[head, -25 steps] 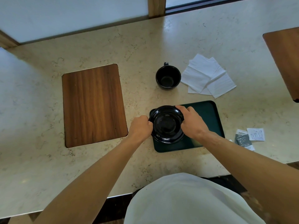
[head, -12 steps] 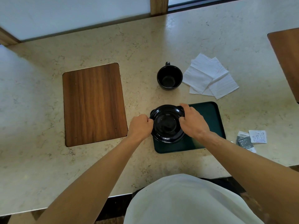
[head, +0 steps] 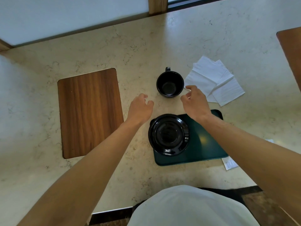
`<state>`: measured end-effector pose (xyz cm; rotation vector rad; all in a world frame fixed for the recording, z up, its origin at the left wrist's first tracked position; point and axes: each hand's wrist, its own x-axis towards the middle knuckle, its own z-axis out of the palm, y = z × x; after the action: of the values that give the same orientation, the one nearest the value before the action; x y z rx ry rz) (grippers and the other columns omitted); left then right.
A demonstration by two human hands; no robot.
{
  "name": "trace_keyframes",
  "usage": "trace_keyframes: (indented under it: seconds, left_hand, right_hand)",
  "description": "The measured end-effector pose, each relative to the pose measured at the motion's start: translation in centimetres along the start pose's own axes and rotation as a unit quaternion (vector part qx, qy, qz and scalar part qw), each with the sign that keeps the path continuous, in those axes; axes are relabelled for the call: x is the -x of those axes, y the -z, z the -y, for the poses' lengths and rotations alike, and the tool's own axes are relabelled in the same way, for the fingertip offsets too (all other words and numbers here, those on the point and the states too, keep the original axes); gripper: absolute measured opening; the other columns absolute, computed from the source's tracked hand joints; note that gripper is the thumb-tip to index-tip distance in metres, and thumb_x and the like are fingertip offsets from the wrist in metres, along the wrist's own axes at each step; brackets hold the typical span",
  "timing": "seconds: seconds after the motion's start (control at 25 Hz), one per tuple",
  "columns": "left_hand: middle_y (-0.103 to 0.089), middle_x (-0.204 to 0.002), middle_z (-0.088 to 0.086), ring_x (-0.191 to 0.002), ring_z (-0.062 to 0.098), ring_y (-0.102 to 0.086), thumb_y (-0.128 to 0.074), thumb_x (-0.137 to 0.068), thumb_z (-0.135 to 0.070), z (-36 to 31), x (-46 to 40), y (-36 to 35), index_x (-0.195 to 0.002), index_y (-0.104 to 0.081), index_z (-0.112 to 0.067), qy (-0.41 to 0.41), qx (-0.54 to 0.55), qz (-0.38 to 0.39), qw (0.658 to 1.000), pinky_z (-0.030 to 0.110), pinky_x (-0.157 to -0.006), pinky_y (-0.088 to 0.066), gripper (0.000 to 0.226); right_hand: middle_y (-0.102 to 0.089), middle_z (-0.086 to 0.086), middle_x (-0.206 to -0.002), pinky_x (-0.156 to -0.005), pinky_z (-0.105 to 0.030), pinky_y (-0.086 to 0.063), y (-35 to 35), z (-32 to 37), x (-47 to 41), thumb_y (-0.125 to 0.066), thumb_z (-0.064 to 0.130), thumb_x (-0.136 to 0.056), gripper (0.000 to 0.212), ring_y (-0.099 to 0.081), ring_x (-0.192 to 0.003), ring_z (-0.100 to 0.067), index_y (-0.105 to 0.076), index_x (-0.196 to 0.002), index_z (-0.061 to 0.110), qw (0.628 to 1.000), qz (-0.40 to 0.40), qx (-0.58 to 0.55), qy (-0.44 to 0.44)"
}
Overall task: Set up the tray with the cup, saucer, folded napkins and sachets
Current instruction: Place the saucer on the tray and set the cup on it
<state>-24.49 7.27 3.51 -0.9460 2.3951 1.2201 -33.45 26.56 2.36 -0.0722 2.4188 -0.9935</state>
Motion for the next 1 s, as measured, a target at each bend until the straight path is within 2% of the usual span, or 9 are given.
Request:
trace_keyframes:
  seconds: [0.12, 0.24, 0.36, 0.44, 0.52, 0.6, 0.68, 0.8, 1.0]
  left_hand:
    - [-0.057, -0.135, 0.000, -0.109, 0.009, -0.051, -0.048, -0.101, -0.032, -2.1, -3.0, 0.2, -0.144, -0.047, -0.018, 0.009, 0.051, 0.000, 0.999, 0.022, -0.087, -0.036, 0.045]
    - [-0.057, -0.127, -0.006, -0.095, 0.000, -0.051, -0.045, -0.100, -0.032, -3.8, -5.5, -0.2, -0.145, -0.047, -0.019, 0.011, 0.089, 0.002, 0.996, 0.014, -0.077, -0.036, 0.046]
    - [-0.061, -0.131, -0.003, -0.110, 0.011, -0.058, -0.043, -0.097, -0.032, -4.7, -6.8, -1.1, -0.142, -0.052, -0.021, 0.021, 0.125, 0.016, 0.992, 0.035, -0.098, -0.051, 0.047]
    - [-0.067, -0.121, -0.005, -0.109, 0.012, -0.062, -0.044, -0.092, -0.030, -4.8, -7.1, -1.6, -0.135, -0.059, -0.023, 0.019, 0.137, 0.025, 0.990, 0.043, -0.099, -0.054, 0.046]
    - [-0.071, -0.111, -0.007, -0.106, 0.012, -0.065, -0.045, -0.088, -0.027, -4.7, -7.6, -1.6, -0.127, -0.065, -0.025, 0.017, 0.154, 0.031, 0.987, 0.044, -0.097, -0.055, 0.044]
    - [-0.073, -0.107, -0.005, -0.103, 0.017, -0.069, -0.046, -0.087, -0.022, -4.6, -7.9, -1.4, -0.120, -0.069, -0.026, 0.028, 0.189, 0.040, 0.981, 0.046, -0.093, -0.058, 0.040]
    - [-0.075, -0.103, 0.000, -0.098, 0.019, -0.072, -0.047, -0.087, -0.017, -4.5, -7.8, -1.4, -0.115, -0.070, -0.024, 0.039, 0.214, 0.049, 0.975, 0.045, -0.083, -0.063, 0.037]
    - [-0.074, -0.102, 0.005, -0.093, 0.021, -0.073, -0.047, -0.089, -0.011, -4.9, -7.6, -1.4, -0.111, -0.070, -0.019, 0.043, 0.222, 0.049, 0.973, 0.042, -0.075, -0.065, 0.033]
    - [-0.074, -0.100, 0.002, -0.094, 0.021, -0.072, -0.052, -0.086, -0.015, -5.7, -6.4, -1.3, -0.109, -0.071, -0.022, 0.046, 0.202, 0.035, 0.978, 0.040, -0.081, -0.063, 0.030]
  right_hand:
    - [-0.056, -0.005, -0.134, -0.094, -0.033, -0.044, -0.1, 0.8, -2.4, -0.049, 0.031, -0.099, 0.057, -0.053, -0.117, -0.018, -0.033, -0.153, 0.023, 0.998, 0.001, -0.051, -0.024]
    - [-0.059, -0.002, -0.127, -0.089, -0.031, -0.042, -0.5, 1.1, -3.9, -0.051, 0.031, -0.097, 0.059, -0.055, -0.109, -0.016, -0.034, -0.153, 0.024, 0.997, 0.007, -0.065, -0.042]
    - [-0.064, 0.002, -0.114, -0.089, -0.040, -0.054, -1.1, 1.1, -4.5, -0.052, 0.027, -0.094, 0.053, -0.067, -0.095, -0.022, -0.042, -0.147, 0.027, 0.994, 0.010, -0.098, -0.042]
    - [-0.066, 0.005, -0.109, -0.083, -0.033, -0.057, -1.5, 0.8, -4.4, -0.053, 0.023, -0.094, 0.048, -0.069, -0.087, -0.016, -0.048, -0.141, 0.031, 0.990, 0.006, -0.132, -0.042]
    - [-0.065, 0.013, -0.105, -0.068, -0.012, -0.051, -1.6, 0.7, -4.3, -0.054, 0.021, -0.093, 0.046, -0.066, -0.084, -0.003, -0.052, -0.137, 0.032, 0.986, 0.004, -0.160, -0.042]
    - [-0.063, 0.018, -0.105, -0.062, -0.004, -0.045, -1.6, 0.8, -4.2, -0.055, 0.020, -0.091, 0.045, -0.064, -0.092, 0.002, -0.055, -0.135, 0.032, 0.983, 0.008, -0.180, -0.045]
    - [-0.063, 0.017, -0.107, -0.062, -0.007, -0.048, -1.6, 0.8, -4.0, -0.056, 0.019, -0.091, 0.045, -0.065, -0.095, 0.000, -0.055, -0.134, 0.031, 0.980, 0.007, -0.195, -0.048]
    - [-0.061, 0.017, -0.106, -0.060, -0.005, -0.047, -1.5, 1.1, -3.6, -0.057, 0.017, -0.090, 0.047, -0.062, -0.092, 0.011, -0.053, -0.136, 0.030, 0.980, 0.001, -0.192, -0.046]
    - [-0.061, 0.010, -0.109, -0.069, -0.012, -0.050, -1.3, 1.5, -2.9, -0.058, 0.012, -0.088, 0.054, -0.062, -0.101, -0.005, -0.051, -0.140, 0.027, 0.982, 0.001, -0.184, -0.040]
